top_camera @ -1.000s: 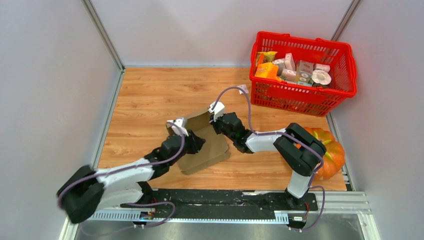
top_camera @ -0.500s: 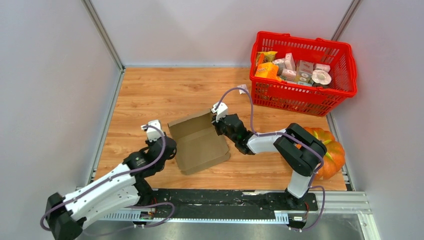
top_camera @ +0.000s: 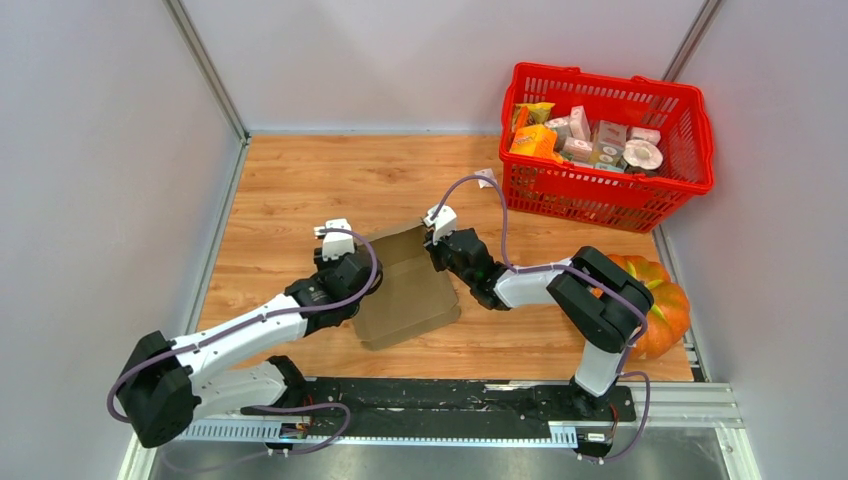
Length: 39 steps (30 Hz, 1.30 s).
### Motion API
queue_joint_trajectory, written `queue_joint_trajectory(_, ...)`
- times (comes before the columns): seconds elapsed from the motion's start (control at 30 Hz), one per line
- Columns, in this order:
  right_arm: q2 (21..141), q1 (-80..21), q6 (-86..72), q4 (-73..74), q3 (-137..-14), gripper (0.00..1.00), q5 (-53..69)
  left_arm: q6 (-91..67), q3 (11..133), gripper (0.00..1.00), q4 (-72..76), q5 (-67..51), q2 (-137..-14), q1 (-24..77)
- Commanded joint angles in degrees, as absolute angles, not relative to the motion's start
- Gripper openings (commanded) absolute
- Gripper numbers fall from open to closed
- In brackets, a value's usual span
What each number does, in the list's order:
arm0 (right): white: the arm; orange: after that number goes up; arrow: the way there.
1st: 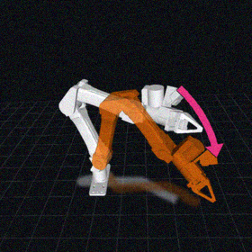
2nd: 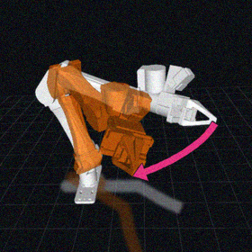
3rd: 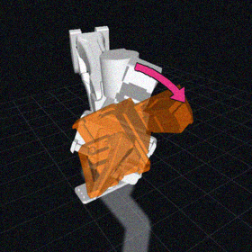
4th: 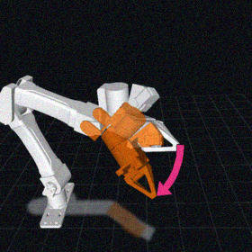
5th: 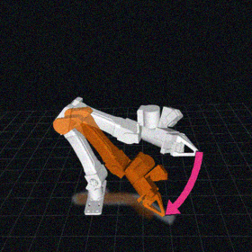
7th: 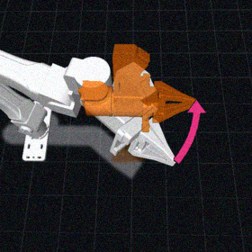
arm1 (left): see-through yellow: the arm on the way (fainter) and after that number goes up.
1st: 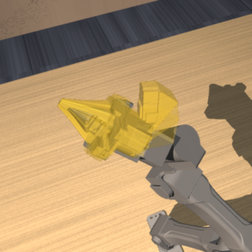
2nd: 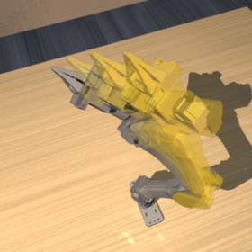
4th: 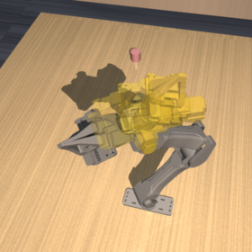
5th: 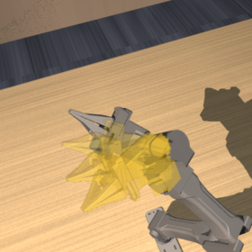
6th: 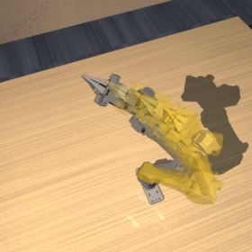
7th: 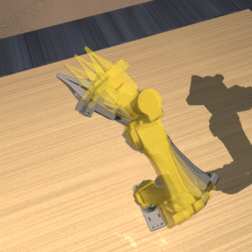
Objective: Fold the paper box
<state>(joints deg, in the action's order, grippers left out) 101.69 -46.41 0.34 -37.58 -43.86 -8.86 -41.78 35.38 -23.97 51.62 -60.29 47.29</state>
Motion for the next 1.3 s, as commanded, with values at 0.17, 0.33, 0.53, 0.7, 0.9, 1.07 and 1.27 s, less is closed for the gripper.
queue_joint_trajectory(0.17,101.1,-46.3,0.4,-41.0,-43.8,0.00,-10.8,-33.8,38.0,0.31,-15.2,53.2,-63.9,44.6)
queue_joint_trajectory(0.33,102.0,-46.8,-1.0,-41.5,-44.4,0.00,-11.3,-28.2,38.9,0.23,-10.6,52.9,-67.9,44.4)
queue_joint_trajectory(0.53,102.8,-47.7,-0.8,-40.8,-45.5,0.00,-13.9,-25.8,39.5,0.02,-7.6,51.4,-70.3,44.4)
queue_joint_trajectory(0.7,105.7,-52.1,-2.6,-39.1,-48.7,0.00,-29.7,-27.8,40.9,0.00,-9.5,49.3,-70.9,44.5)
queue_joint_trajectory(0.9,109.9,-56.8,-8.7,-34.6,-54.8,0.00,-49.2,-33.0,38.8,0.00,-10.1,45.9,-67.6,45.0)
queue_joint_trajectory(1.07,113.5,-58.5,-8.3,-37.7,-56.9,0.00,-56.4,-35.8,37.2,0.00,-10.5,44.9,-66.1,45.7)
queue_joint_trajectory(1.27,112.7,-58.0,-4.3,-40.5,-55.8,0.04,-52.8,-35.9,36.8,0.00,-10.5,44.8,-66.4,45.7)
